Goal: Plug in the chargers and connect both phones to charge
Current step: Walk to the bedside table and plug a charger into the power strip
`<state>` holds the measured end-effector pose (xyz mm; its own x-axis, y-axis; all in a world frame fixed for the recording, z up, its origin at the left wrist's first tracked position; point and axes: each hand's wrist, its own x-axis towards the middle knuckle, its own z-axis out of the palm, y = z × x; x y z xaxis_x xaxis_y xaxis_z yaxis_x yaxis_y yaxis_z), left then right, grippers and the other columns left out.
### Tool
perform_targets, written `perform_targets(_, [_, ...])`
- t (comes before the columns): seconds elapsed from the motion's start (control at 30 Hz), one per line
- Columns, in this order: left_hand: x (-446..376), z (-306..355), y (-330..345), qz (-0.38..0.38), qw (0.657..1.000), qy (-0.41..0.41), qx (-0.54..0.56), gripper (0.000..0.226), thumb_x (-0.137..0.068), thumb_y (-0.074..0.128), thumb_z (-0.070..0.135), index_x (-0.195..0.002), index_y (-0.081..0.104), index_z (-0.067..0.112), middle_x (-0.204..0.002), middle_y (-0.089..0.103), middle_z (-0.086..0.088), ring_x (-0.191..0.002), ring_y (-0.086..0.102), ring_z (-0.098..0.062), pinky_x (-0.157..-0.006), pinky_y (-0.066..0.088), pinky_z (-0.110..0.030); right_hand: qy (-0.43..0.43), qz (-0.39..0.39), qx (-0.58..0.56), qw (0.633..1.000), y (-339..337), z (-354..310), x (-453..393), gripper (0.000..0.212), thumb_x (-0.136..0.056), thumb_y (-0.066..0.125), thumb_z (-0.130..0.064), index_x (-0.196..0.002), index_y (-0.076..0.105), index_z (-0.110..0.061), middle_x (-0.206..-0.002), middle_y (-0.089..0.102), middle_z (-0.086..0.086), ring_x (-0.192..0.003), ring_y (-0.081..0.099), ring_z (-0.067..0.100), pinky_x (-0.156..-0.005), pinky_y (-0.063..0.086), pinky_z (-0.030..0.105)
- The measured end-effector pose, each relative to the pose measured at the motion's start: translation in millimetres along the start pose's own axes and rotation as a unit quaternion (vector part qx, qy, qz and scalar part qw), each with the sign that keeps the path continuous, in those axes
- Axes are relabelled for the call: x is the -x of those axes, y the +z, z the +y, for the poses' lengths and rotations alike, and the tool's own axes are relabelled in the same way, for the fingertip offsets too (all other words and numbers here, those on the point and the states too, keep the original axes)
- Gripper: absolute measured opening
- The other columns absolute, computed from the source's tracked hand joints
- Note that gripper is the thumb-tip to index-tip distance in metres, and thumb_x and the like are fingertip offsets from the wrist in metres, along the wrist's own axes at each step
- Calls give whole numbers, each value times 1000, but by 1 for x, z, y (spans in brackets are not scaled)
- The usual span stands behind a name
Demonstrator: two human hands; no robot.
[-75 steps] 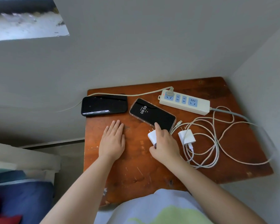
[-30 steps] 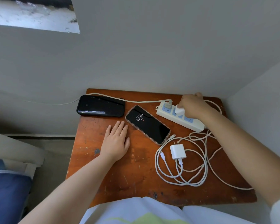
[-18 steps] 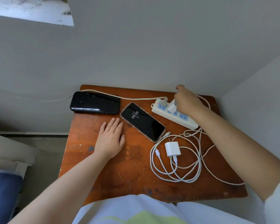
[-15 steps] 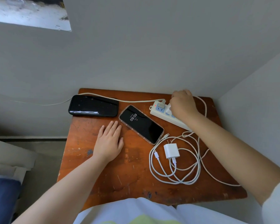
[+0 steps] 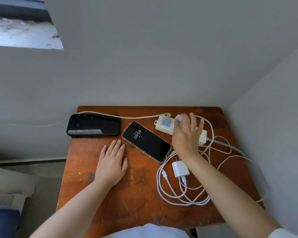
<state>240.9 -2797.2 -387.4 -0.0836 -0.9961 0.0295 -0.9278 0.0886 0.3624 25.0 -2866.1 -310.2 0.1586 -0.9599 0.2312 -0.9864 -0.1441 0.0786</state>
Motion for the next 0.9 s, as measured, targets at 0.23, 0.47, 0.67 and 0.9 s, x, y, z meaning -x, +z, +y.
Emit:
perform_targets(0.23, [-1, 0, 0, -6, 1000, -5, -7, 49, -93, 33, 34, -137, 30, 13, -149, 26, -8, -140, 13, -21, -110, -6, -34, -23, 70, -68, 995, 3, 7, -13, 39, -47, 89, -5, -81, 70, -2, -97, 69, 23, -106, 47, 35, -85, 44, 60])
perform_targets(0.47, [-1, -2, 1, -14, 1000, -7, -7, 49, -93, 35, 35, -137, 30, 14, -149, 27, -7, -140, 12, -20, -110, -6, -34, 52, 35, -132, 989, 13, -10, -5, 41, -57, 84, -1, -93, 66, 4, -96, 68, 28, -92, 63, 43, -72, 55, 50])
perform_targets(0.67, [-1, 1, -2, -17, 1000, -9, -2, 53, -90, 30, 38, -135, 34, 12, -147, 29, -9, -139, 15, -22, -110, -3, -35, 80, -30, -120, 989, 29, -13, -6, 47, -93, 47, -16, -136, 31, -3, -149, 25, 21, -139, 15, 36, -113, 13, 46])
perform_targets(0.9, [-2, 2, -2, -27, 1000, -13, -4, 49, -93, 36, 34, -138, 28, 15, -150, 23, -6, -140, 9, -20, -110, -7, -33, 51, -77, -79, 993, 29, -8, -10, 62, -86, 60, -10, -138, 26, -3, -149, 23, 22, -139, 17, 35, -113, 12, 43])
